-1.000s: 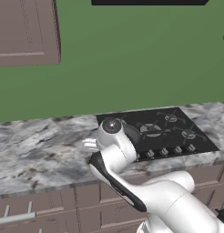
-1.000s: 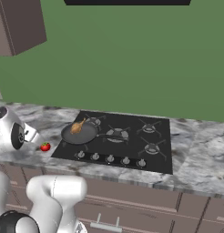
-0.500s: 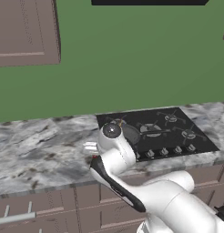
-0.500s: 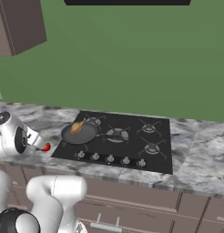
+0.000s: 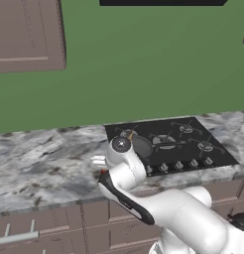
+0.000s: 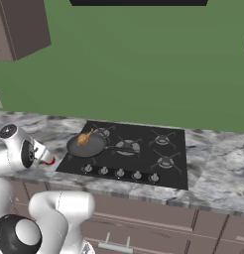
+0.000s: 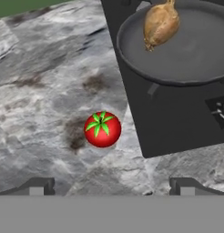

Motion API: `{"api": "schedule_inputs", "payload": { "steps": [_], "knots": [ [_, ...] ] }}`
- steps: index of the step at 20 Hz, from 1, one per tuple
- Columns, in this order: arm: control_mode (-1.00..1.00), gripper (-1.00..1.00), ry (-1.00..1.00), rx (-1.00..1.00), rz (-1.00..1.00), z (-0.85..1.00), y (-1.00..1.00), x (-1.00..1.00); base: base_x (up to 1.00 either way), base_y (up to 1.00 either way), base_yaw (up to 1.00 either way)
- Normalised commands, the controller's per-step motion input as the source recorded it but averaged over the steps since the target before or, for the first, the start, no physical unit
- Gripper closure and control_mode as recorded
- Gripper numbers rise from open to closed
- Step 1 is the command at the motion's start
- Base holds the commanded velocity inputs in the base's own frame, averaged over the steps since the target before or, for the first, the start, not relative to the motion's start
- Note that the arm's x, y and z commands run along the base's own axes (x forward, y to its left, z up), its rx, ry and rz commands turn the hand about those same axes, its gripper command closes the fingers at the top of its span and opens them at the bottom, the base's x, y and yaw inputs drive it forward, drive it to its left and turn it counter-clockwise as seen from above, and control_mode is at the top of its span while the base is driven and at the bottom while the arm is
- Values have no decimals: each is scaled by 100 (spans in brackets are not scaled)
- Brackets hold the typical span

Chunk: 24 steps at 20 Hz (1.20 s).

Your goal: Place the pan on the front left burner on the stove. Then place the tomato and the onion in the pan and turn on the front left burner.

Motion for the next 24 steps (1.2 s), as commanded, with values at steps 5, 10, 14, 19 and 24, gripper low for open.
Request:
{"api": "schedule_inputs", "payload": {
  "steps": [5, 10, 14, 19, 24],
  "knots": [
    [-100, -100, 0, 0, 0, -23, 0, 23, 0, 0, 0],
    [-100, -100, 0, 0, 0, -21, 0, 19, 0, 0, 0],
    [-100, -100, 1, 0, 0, -18, 0, 26, 0, 0, 0],
    [-100, -100, 2, 0, 0, -14, 3, 30, 0, 0, 0],
    [-100, -100, 4, 0, 0, -15, 9, 25, 0, 0, 0]
  ]
}}
